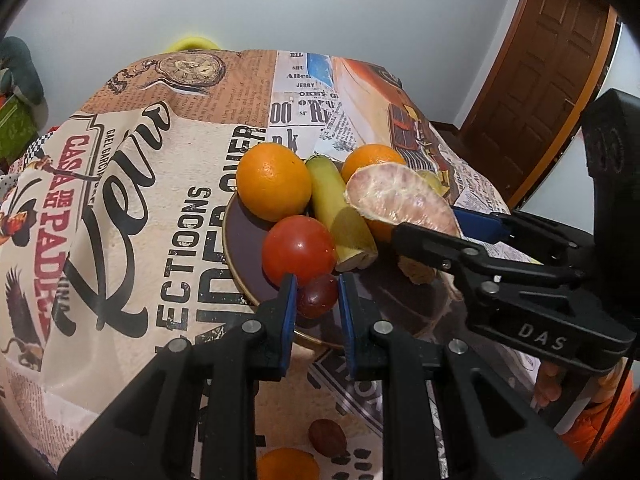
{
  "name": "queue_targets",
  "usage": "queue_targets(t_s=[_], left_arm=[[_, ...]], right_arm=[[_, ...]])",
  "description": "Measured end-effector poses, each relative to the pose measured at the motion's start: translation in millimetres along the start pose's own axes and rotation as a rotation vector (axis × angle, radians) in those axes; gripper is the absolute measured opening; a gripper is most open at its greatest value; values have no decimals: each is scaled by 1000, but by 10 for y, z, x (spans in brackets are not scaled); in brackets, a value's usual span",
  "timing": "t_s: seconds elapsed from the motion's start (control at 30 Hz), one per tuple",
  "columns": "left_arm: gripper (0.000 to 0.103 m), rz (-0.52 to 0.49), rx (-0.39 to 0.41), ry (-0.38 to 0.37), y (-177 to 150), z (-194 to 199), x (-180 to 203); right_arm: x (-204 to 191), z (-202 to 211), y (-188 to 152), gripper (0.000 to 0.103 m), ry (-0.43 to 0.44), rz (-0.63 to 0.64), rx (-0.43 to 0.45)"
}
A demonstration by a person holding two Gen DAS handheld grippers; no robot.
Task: Organize fruits
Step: 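Lower the pomelo segment and grape onto the plate and open both grippers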
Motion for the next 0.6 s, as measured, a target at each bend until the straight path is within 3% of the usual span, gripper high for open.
queue_targets(t_s=[0.17,0.3,0.6], left_arm=[[20,17,-28,-6,-8,-87,-36],[32,29,-38,-6,-14,-107,-54],[47,20,8,27,-17,155,-36]], right_arm=[[43,-61,-13,45,7,-15,-9],[73,-16,23,45,16,-24,4],[58,142,-3,45,0,-13,9]])
Point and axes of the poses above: each gripper's, at about its wrist camera, not at the fingertips, and z roughly against the way its jaws point, x to its right, y to its top, the point moved 4 cm from there along -z, roughly the way its jaws point, and after that the axes turned 3 degrees about -x, right-handed, at the moved point
